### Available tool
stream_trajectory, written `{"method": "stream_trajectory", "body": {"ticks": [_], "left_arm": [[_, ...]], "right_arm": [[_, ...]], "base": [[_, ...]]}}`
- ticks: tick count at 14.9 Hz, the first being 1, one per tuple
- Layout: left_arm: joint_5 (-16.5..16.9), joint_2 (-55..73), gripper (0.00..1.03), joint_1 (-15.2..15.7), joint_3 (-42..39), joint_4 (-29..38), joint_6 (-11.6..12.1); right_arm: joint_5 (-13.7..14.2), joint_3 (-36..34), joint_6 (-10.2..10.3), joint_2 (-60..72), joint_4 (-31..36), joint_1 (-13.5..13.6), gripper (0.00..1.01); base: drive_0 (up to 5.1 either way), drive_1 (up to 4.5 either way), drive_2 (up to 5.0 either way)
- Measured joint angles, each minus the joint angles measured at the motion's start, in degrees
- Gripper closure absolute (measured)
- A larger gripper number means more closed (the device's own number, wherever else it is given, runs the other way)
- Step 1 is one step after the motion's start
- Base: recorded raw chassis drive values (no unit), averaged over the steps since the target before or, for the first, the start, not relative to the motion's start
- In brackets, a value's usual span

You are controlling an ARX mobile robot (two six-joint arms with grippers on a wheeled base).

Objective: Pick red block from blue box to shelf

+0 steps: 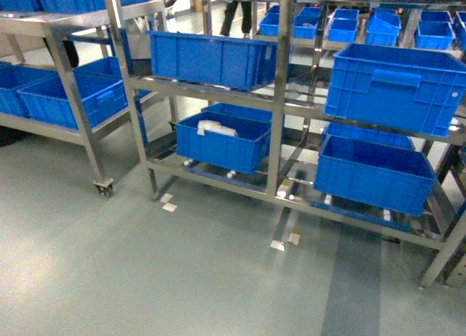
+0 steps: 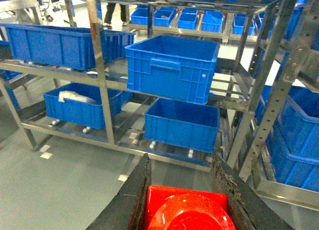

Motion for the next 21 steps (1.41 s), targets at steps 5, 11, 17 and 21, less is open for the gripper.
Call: {"method": "stream_trajectory", "body": {"ticks": [5,11,17,21], "left_arm": [[0.0,0.0,0.05,0.0,0.0,0.0,0.0],[0.1,0.0,0.05,-0.1,0.0,0.1,0.0],[0.0,0.0,0.05,0.0,0.0,0.1,0.0],[0.0,0.0,0.05,0.0,0.0,0.0,0.0]], "right_arm": [[0.0,0.0,0.0,0.0,0.0,0.0,0.72],[0.2,0.0,0.0,-0.5,0.1,0.0,0.72],[0.2,0.0,0.0,-0.1,0.2,0.0,0.72],[0.2,0.0,0.0,0.1,-0.2,0.0,0.72]], "base": [[-1.5,-1.48,-1.5],[-1.2,0.26,-2.6],[0.1,4.29,-4.1],[0.0,1.03,-1.0]]}}
